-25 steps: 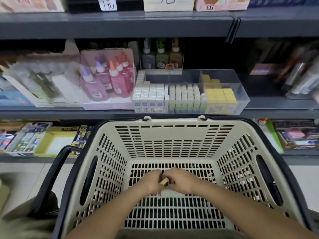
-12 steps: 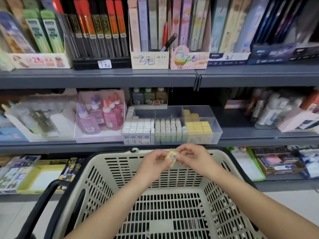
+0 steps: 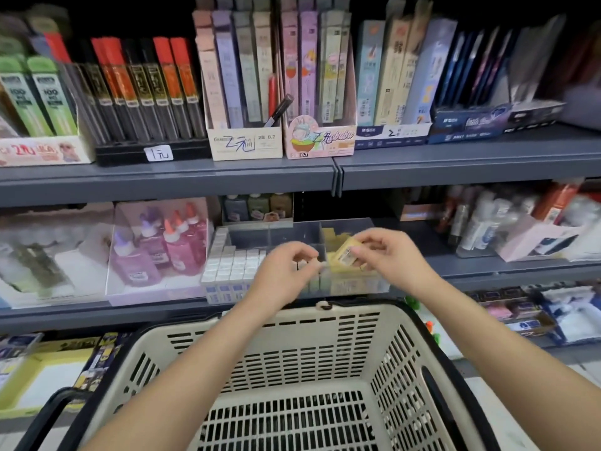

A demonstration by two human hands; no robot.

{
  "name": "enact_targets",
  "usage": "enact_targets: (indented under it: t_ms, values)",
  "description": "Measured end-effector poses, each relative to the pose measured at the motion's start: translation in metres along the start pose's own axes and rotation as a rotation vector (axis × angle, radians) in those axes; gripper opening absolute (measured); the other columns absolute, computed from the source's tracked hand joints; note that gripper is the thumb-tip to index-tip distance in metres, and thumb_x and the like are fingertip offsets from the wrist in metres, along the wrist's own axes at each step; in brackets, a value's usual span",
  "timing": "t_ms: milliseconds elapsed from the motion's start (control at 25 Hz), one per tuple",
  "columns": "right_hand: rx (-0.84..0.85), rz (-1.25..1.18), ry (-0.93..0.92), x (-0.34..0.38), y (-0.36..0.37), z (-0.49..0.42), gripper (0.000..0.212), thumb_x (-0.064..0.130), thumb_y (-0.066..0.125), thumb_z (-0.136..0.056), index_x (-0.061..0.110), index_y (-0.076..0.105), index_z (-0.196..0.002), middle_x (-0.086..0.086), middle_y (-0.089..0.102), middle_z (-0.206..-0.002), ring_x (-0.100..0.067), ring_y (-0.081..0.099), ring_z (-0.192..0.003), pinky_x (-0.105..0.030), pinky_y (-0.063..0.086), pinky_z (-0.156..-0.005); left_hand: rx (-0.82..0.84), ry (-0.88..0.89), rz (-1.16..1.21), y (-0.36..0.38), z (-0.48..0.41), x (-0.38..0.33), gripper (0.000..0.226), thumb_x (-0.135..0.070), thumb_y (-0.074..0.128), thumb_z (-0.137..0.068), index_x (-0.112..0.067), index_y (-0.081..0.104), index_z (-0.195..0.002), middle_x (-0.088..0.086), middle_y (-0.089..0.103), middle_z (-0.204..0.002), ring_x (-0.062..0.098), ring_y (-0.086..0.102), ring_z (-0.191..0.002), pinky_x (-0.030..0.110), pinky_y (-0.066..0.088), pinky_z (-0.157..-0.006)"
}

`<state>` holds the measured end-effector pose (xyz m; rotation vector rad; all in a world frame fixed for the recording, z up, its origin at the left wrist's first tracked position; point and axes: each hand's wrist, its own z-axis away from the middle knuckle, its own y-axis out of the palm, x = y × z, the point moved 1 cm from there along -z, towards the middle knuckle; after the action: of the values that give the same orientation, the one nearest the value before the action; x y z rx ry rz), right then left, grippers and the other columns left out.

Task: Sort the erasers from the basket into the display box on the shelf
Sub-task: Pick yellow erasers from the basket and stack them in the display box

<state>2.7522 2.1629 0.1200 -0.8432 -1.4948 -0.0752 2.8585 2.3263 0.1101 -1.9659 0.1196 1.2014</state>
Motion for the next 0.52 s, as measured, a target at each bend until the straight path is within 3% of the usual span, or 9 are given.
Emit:
enact_targets:
  t_ms: [80, 200, 320, 440, 520]
  values:
    - [-0.104, 0.189, -0.029, -0.008, -0.016, -0.027, 0.009, 0.017, 0.067, -0.084, 0.017, 0.069, -0.093, -0.002, 0.072, -0.085, -0.015, 0.068, -0.078, -0.028, 0.052, -0.074, -0.072, -0.008, -0.085, -0.004, -0.013, 0.010, 0.010, -0.029, 0.064, -0.085, -0.031, 0.061, -0.094, -0.017, 0.057, -0.098, 0.006, 0.052, -0.101, 0.020, 0.039, -0.086]
    - [-0.146, 0.499, -0.030, -0.018, -0.021, -0.072, 0.024, 0.012, 0.058, -0.086, 0.018, 0.067, -0.107, -0.004, 0.069, -0.105, -0.022, 0.063, -0.097, -0.019, 0.042, -0.077, -0.009, -0.012, -0.317, 0.002, -0.023, 0.026, 0.035, -0.040, 0.064, -0.082, -0.027, 0.058, -0.114, -0.009, 0.054, -0.114, 0.017, 0.043, -0.116, 0.028, 0.035, -0.096]
    - [-0.007, 0.753, -0.014, -0.030, -0.005, -0.106, 0.030, 0.010, 0.051, -0.090, 0.023, 0.063, -0.114, -0.009, 0.066, -0.114, -0.029, 0.060, -0.103, -0.026, 0.047, -0.082, 0.055, -0.019, -0.492, 0.011, -0.023, 0.043, 0.061, -0.056, 0.061, -0.078, -0.027, 0.046, -0.129, -0.003, 0.048, -0.128, 0.019, 0.039, -0.121, 0.033, 0.035, -0.100]
    - [0.101, 0.830, -0.047, -0.039, 0.010, -0.120, 0.027, 0.010, 0.047, -0.092, 0.019, 0.063, -0.111, -0.011, 0.065, -0.114, -0.030, 0.059, -0.102, -0.032, 0.048, -0.086, 0.012, 0.019, -0.521, 0.014, -0.023, 0.054, 0.067, -0.063, 0.056, -0.077, -0.026, 0.044, -0.131, -0.004, 0.048, -0.127, 0.017, 0.038, -0.119, 0.033, 0.034, -0.099]
    - [0.191, 0.848, -0.026, -0.045, 0.014, -0.126, 0.025, 0.013, 0.046, -0.093, 0.016, 0.064, -0.110, -0.011, 0.064, -0.113, -0.029, 0.058, -0.100, -0.027, 0.045, -0.083, -0.007, 0.041, -0.499, 0.015, -0.022, 0.057, 0.066, -0.064, 0.055, -0.077, -0.027, 0.044, -0.130, -0.005, 0.048, -0.126, 0.016, 0.038, -0.118, 0.033, 0.034, -0.099]
